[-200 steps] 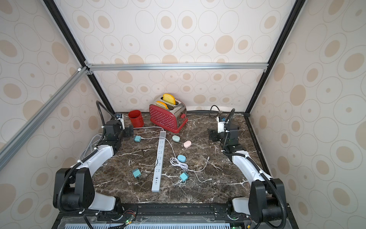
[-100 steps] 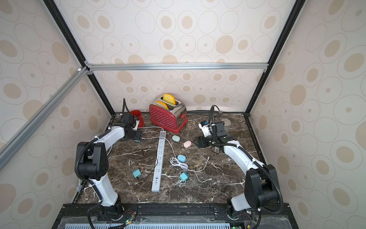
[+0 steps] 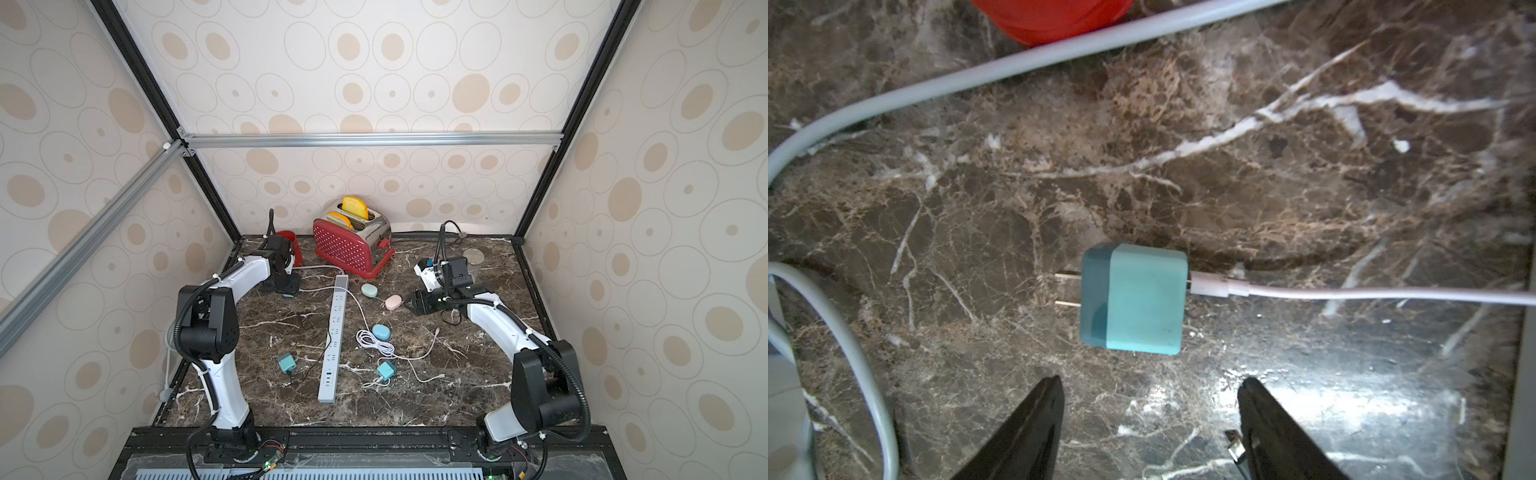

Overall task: Charge the bluetooth headset
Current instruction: Pick up the plug from the center of the board.

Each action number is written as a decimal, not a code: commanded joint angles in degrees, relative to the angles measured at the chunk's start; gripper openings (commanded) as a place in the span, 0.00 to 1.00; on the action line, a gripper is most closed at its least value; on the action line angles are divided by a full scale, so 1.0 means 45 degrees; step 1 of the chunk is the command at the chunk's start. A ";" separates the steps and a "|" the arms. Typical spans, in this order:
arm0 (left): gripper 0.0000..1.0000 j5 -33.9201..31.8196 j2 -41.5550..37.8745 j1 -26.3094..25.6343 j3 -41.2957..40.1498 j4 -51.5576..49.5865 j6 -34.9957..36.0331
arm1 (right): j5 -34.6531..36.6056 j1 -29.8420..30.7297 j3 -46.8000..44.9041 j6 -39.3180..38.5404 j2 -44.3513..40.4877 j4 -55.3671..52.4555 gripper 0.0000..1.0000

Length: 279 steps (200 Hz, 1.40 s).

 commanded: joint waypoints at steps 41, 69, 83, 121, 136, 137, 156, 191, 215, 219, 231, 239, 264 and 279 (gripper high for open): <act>0.65 -0.0341 0.0841 0.0047 0.1462 -0.0996 0.0062 | -0.0097 0.0069 0.0078 -0.0168 0.0079 -0.0311 0.72; 0.61 -0.0627 0.1347 0.0062 0.2110 -0.1452 0.0077 | -0.0161 0.0069 0.0058 -0.0123 0.0048 -0.0261 0.72; 0.61 -0.0573 0.1552 0.0066 0.2291 -0.1543 0.0095 | -0.0143 0.0069 0.0046 -0.0120 0.0005 -0.0272 0.71; 0.62 -0.0801 0.1933 0.0065 0.2481 -0.1617 0.0116 | -0.0071 0.0389 0.0096 -0.0153 -0.0060 -0.0360 0.72; 0.63 -0.0952 0.2038 0.0060 0.2538 -0.1631 0.0155 | -0.0063 0.0401 0.0095 -0.0156 -0.0055 -0.0353 0.72; 0.63 -0.0956 0.2050 0.0063 0.2533 -0.1631 0.0155 | -0.0063 0.0401 0.0087 -0.0162 -0.0052 -0.0362 0.72; 0.63 -0.1002 0.2177 0.0068 0.2659 -0.1727 0.0224 | -0.0073 0.0401 0.0098 -0.0170 0.0006 -0.0388 0.72; 0.61 -0.0990 0.2327 0.0085 0.2906 -0.1767 0.0320 | -0.0063 0.0460 0.0229 -0.0183 0.0156 -0.0467 0.71; 0.59 -0.0913 0.2612 0.0115 0.3240 -0.1891 0.0429 | -0.0045 0.0518 0.0282 -0.0235 0.0154 -0.0506 0.71; 0.58 -0.0857 0.2648 0.0105 0.3291 -0.1932 0.0450 | -0.0028 0.0522 0.0292 -0.0245 0.0148 -0.0507 0.70; 0.56 -0.0751 0.2721 0.0114 0.3345 -0.1924 0.0473 | 0.0019 0.0541 0.0299 -0.0255 0.0147 -0.0505 0.71; 0.56 -0.0736 0.2794 0.0113 0.3378 -0.1931 0.0480 | 0.0034 0.0540 0.0311 -0.0262 0.0146 -0.0555 0.70; 0.55 -0.0745 0.2999 0.0138 0.3523 -0.2074 0.0488 | 0.0054 0.0577 0.0371 -0.0280 0.0144 -0.0604 0.70; 0.55 -0.0813 0.3080 0.0146 0.3507 -0.2100 0.0451 | 0.0083 0.0578 0.0454 -0.0323 0.0144 -0.0643 0.70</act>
